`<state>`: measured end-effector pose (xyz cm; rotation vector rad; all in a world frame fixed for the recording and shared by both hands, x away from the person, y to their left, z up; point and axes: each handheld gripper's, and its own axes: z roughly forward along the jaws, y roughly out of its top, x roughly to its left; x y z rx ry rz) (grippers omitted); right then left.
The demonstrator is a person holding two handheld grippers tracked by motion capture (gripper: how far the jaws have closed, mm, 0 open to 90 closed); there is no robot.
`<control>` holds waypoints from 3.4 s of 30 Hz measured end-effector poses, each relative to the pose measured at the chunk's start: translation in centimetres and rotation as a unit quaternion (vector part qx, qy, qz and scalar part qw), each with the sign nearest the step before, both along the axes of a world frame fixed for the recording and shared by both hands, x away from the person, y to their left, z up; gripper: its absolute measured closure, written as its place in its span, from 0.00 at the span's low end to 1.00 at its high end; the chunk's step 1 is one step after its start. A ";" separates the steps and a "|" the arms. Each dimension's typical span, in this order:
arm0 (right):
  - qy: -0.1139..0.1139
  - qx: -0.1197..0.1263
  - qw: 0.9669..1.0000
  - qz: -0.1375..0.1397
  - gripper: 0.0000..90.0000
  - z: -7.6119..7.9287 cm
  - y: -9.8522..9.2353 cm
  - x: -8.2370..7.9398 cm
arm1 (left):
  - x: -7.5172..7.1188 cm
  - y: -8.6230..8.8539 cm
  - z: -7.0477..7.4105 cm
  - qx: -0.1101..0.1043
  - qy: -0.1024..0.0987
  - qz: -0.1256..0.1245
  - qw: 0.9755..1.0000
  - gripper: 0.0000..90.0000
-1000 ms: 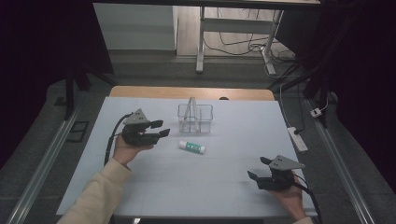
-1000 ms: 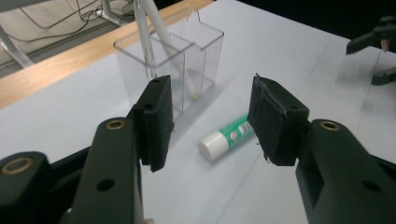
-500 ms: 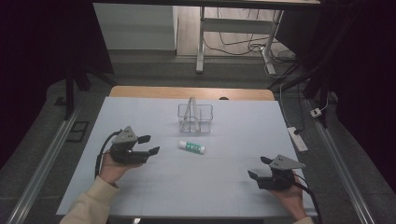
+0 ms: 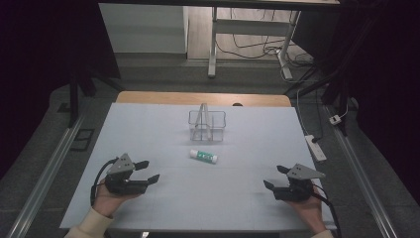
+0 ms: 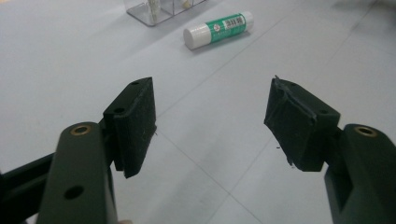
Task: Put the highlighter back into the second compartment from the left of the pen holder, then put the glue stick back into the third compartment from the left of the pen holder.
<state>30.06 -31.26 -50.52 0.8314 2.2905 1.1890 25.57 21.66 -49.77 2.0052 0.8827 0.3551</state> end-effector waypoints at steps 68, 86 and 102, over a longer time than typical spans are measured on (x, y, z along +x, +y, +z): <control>0.054 -0.022 0.993 0.107 0.31 3.5 13.0 6.4 | -1.2 0.1 -1.5 0.025 0.015 0.003 1.000 0.30; 0.059 -0.031 0.991 0.113 0.31 4.0 15.5 8.0 | -1.2 -0.1 -1.6 0.029 0.016 -0.005 0.999 0.30; 0.062 -0.034 0.990 0.123 0.32 3.9 18.1 9.1 | -1.1 -0.2 -1.6 0.030 0.018 -0.010 0.999 0.30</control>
